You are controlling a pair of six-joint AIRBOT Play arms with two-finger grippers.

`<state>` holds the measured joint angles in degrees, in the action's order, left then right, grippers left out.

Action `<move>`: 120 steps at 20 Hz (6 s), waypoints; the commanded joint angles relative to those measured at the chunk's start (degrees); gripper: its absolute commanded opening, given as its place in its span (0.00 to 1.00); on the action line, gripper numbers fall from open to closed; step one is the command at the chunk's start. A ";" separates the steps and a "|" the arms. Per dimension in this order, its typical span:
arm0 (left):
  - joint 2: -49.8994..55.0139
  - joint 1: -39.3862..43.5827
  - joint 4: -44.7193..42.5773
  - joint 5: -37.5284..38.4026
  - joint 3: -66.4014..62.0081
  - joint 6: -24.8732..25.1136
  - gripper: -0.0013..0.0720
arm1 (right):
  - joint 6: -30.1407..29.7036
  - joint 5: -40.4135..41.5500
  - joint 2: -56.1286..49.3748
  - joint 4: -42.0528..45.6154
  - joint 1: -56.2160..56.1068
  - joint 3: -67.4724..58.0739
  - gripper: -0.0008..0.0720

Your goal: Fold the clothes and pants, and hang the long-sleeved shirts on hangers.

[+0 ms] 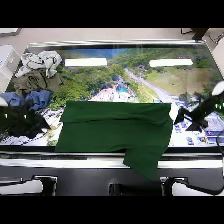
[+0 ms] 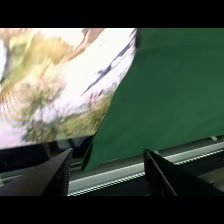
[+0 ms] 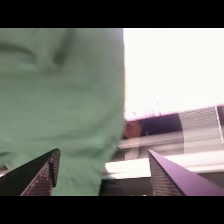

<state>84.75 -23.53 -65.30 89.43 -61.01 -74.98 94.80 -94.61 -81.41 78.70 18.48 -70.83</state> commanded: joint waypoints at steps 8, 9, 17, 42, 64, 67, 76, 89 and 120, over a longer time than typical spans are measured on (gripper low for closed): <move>-7.21 -3.15 5.84 -12.79 25.51 9.64 0.51 | -2.51 2.86 8.63 -0.15 1.97 14.67 0.83; -7.21 -3.13 6.71 -13.84 25.53 9.53 0.51 | -2.51 2.86 8.63 -0.15 1.97 14.67 0.83; -7.34 -0.70 7.48 -11.67 25.51 10.56 0.05 | -3.19 3.23 11.32 -0.20 1.97 21.53 0.80; -6.82 3.39 10.78 -10.36 4.37 4.90 0.04 | -9.22 16.26 10.73 -21.14 -2.78 13.57 0.07; 29.79 3.65 21.42 2.80 -43.85 -7.96 0.98 | -6.21 7.34 -18.49 -19.08 6.16 -17.11 0.99; 26.77 1.14 21.46 4.22 -45.33 -9.09 0.98 | -6.12 6.69 -18.53 -16.83 10.29 -11.61 1.00; 16.24 7.10 24.46 5.27 -45.33 -8.81 0.98 | -16.44 20.13 -20.90 -32.68 2.34 -1.33 1.00; 18.71 39.26 24.37 -18.58 -35.78 -3.45 0.05 | -10.29 19.54 -4.22 -32.96 -12.39 -9.62 0.08; -1.38 21.70 18.29 -28.89 -31.82 -8.66 0.04 | 0.52 32.96 -8.81 -39.50 -37.79 -10.03 0.08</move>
<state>93.17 8.60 -42.11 55.35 -92.82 -85.30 95.59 -69.82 -83.53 44.29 -12.62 -80.88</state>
